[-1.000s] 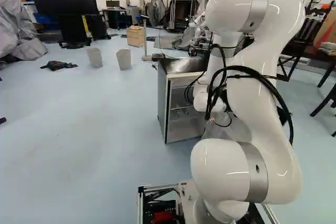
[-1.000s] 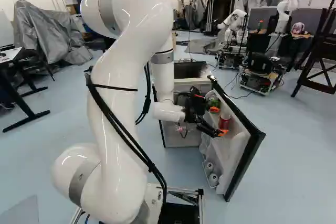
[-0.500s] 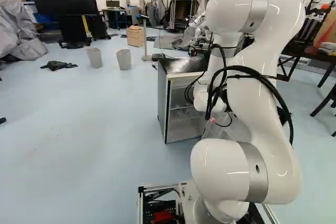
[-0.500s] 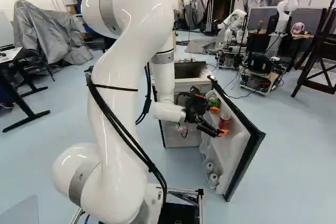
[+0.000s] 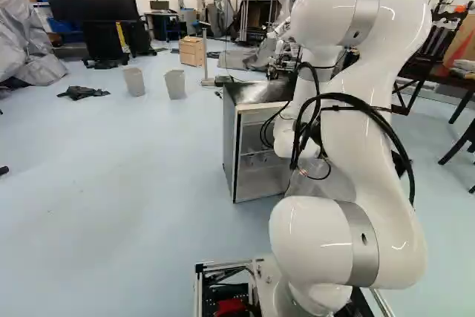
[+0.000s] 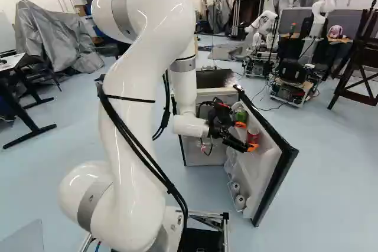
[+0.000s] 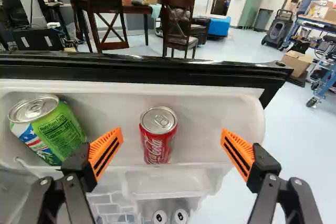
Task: Grab a drink from the fridge
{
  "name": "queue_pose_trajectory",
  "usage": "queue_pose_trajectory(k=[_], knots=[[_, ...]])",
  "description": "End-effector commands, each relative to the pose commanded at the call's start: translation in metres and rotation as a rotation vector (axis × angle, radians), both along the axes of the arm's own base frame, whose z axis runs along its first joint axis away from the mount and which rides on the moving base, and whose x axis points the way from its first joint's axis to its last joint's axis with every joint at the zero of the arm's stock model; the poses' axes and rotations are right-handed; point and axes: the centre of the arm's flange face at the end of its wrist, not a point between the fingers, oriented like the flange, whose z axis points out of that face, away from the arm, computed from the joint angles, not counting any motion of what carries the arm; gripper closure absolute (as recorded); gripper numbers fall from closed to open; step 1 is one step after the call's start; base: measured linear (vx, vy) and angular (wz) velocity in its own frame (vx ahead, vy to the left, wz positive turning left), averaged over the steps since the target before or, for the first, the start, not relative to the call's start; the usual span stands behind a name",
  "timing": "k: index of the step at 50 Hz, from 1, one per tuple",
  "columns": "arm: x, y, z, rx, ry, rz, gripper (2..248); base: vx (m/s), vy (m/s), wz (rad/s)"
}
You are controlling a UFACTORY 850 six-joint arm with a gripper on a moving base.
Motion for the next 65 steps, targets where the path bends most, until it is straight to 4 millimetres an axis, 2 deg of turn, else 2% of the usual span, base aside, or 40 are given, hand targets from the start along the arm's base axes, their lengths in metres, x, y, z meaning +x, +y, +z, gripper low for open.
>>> queue_pose_trajectory(k=[33,65], knots=[[0.000,0.000,0.000,0.000,0.000,0.000,3,0.000,0.000,0.000],[0.009,-0.015,-0.001,-0.004,-0.014,0.006,3,0.000,0.000,0.000]])
